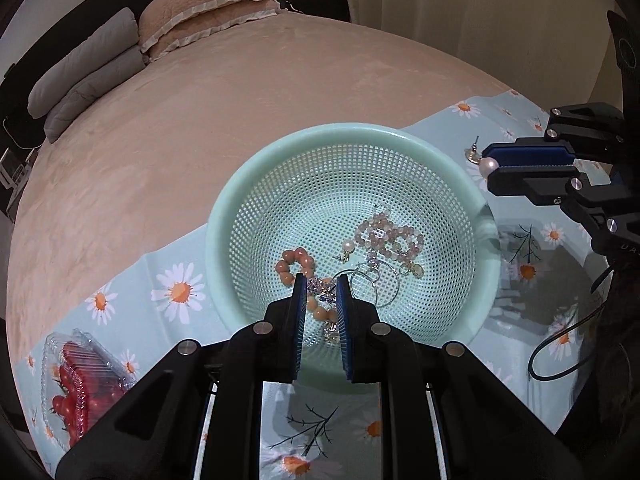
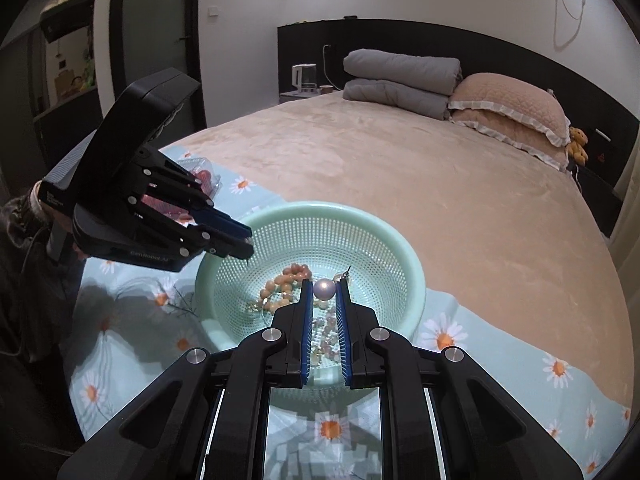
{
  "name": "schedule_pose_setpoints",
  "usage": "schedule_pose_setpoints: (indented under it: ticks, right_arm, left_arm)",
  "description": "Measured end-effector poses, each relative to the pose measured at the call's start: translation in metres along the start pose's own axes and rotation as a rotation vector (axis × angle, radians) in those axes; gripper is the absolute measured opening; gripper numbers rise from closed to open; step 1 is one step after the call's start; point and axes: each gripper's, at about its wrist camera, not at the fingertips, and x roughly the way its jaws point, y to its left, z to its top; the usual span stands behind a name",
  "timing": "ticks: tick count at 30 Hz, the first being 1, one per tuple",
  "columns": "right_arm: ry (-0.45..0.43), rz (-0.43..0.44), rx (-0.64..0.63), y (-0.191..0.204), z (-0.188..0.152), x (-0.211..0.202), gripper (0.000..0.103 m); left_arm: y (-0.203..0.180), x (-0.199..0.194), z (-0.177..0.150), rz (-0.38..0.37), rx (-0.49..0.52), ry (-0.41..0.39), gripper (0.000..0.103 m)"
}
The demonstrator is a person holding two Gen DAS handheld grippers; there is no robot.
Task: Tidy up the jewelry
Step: 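Carry both items over the colander and open both tools to drop them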
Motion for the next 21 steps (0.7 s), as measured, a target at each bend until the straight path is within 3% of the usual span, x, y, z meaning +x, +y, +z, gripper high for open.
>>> schedule_pose_setpoints:
  ticks: [7, 18, 19, 21]
  right_arm:
    - [0.031, 0.023, 0.02, -0.007, -0.007, 0.032, 0.011]
    - [0.035, 0.012, 0.031, -0.003, -0.011, 0.035, 0.012]
    - [0.033, 0.009, 0.029, -0.002, -0.011, 0.034, 0.012]
    - [0.031, -0.01, 0.024, -0.001, -0.012, 0.031, 0.017]
  left_arm:
    - [0.004, 0.025, 0.0, -0.021, -0.007, 0.031, 0.016]
    - [0.008, 0.018, -0.008, -0.014, -0.027, 0.022, 0.016]
    - [0.008, 0.017, -0.008, -0.015, -0.032, 0.019, 0.018]
    - [0.009, 0.013, -0.009, -0.003, -0.045, 0.009, 0.042]
